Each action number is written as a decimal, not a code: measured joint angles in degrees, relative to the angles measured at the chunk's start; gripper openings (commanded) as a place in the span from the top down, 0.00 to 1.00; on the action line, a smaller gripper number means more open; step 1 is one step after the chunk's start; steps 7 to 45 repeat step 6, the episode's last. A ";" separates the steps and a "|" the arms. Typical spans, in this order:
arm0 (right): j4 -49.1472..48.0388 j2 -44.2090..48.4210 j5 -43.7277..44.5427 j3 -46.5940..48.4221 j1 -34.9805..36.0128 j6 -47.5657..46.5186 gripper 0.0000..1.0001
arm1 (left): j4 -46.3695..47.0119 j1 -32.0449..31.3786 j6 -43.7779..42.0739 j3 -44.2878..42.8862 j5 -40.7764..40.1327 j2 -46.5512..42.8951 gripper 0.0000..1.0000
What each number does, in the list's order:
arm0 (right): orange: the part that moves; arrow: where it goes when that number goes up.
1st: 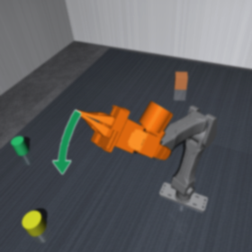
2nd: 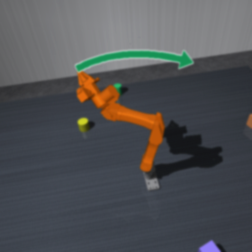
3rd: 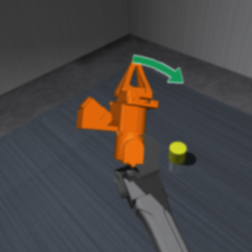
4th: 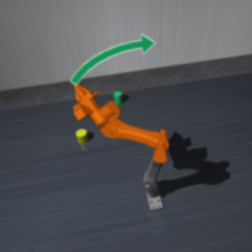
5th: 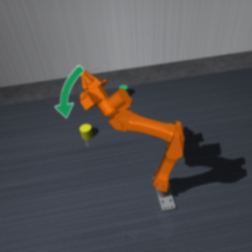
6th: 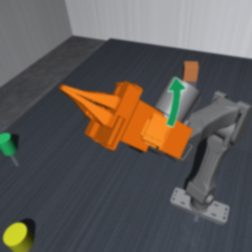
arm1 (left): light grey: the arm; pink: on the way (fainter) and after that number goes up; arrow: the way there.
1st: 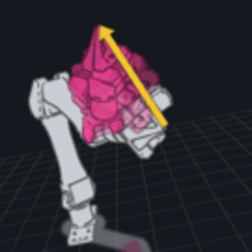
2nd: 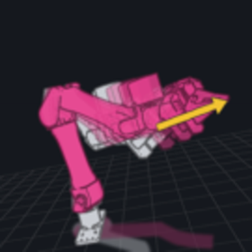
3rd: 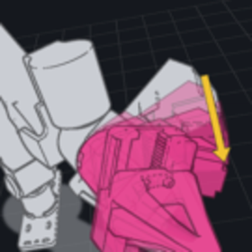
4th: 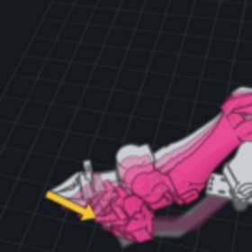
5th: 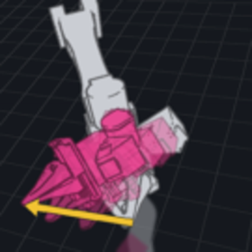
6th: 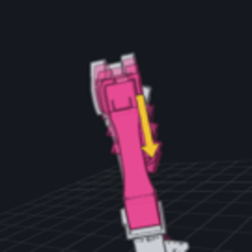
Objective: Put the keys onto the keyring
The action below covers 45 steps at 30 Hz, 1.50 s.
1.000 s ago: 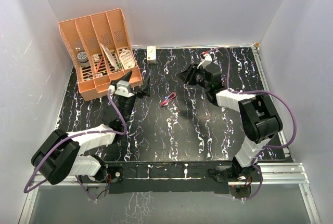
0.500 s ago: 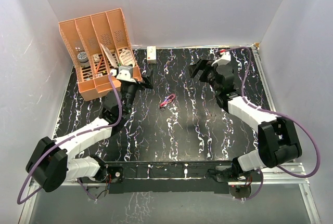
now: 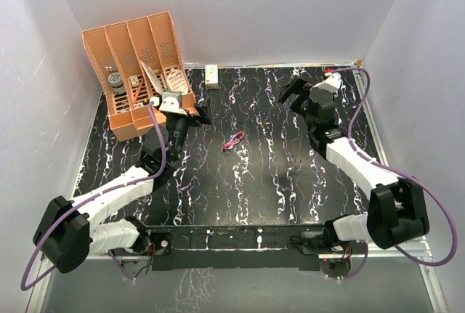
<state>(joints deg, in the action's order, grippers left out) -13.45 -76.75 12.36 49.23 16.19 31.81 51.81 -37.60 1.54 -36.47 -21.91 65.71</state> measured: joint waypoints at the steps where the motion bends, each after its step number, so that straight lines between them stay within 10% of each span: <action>1: -0.02 0.81 0.22 -0.02 -0.09 0.00 0.02 | 0.04 0.00 0.07 0.00 -0.22 0.00 0.01; 45: -0.02 3.34 1.22 -0.37 -0.17 -0.20 0.02 | 0.63 0.00 0.42 0.09 -1.42 0.00 0.01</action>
